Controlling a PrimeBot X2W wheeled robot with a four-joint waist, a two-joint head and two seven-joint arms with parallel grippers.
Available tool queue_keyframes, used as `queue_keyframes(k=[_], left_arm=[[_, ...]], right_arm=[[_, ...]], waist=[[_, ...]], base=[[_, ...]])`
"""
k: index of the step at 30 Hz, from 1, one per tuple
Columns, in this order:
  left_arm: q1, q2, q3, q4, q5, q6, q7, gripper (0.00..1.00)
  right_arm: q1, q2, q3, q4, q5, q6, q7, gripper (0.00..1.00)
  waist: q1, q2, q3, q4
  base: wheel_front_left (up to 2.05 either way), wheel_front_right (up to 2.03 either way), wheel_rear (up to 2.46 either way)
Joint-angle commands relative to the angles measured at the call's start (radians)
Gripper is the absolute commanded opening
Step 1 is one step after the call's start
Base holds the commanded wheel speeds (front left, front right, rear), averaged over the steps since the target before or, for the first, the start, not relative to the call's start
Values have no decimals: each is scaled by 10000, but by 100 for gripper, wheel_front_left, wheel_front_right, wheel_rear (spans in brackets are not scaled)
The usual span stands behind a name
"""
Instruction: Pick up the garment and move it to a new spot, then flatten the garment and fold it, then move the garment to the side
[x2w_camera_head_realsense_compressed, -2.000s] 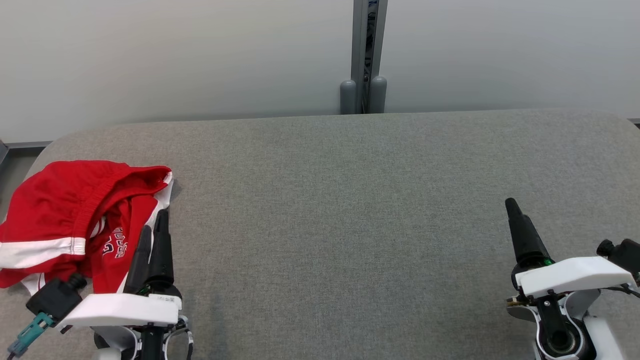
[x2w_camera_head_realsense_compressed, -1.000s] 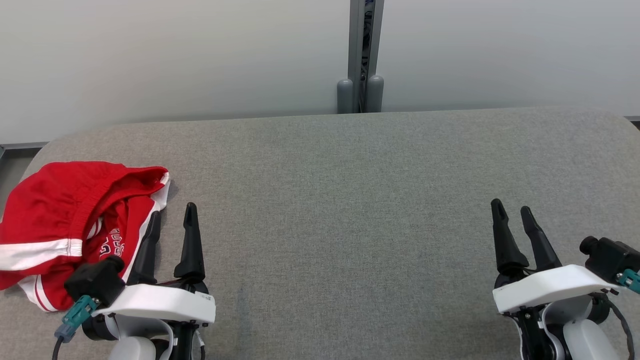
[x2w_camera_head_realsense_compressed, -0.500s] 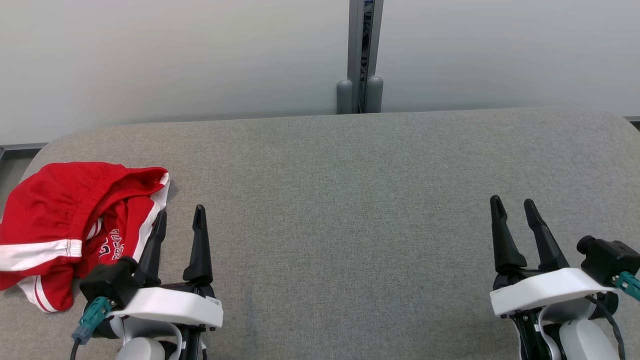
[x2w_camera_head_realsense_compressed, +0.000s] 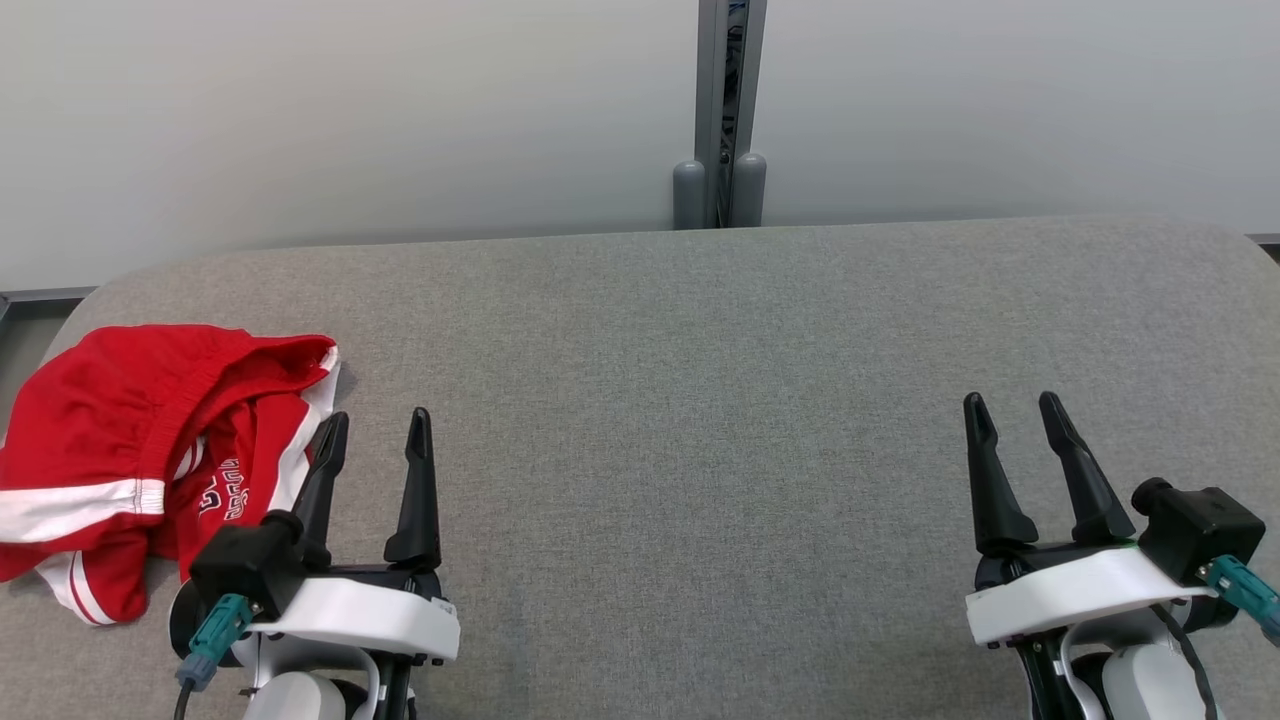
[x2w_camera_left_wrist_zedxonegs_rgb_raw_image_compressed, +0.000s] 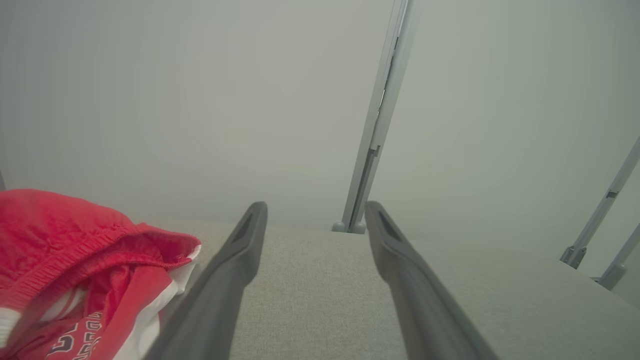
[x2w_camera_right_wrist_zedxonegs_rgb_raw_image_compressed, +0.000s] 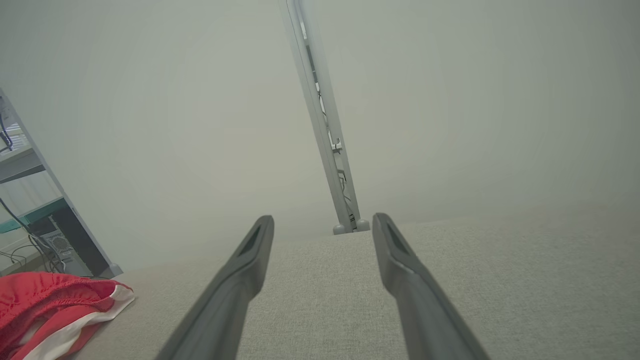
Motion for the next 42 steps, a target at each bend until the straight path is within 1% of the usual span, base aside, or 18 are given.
queue_keyframes(k=[1,8,28,42], left_arm=[[-221,51,-11,-33,225,-10,-98,100],[-242,54,-20,-57,493,22,-194,100],[-336,69,-142,-22,1718,168,-484,100],[-409,68,-114,122,1473,82,-481,100]], right_arm=[[66,-101,31,-138,-266,56,-136,100],[154,-108,44,-241,-597,61,-290,100],[257,-129,196,-522,-1955,69,-723,100],[211,-128,137,-483,-1942,68,-712,100]], waist=[[0,0,-1,5],[0,0,20,18],[0,0,206,-25],[0,0,318,11]], base=[[0,0,0],[0,0,0],[0,0,0],[0,0,0]])
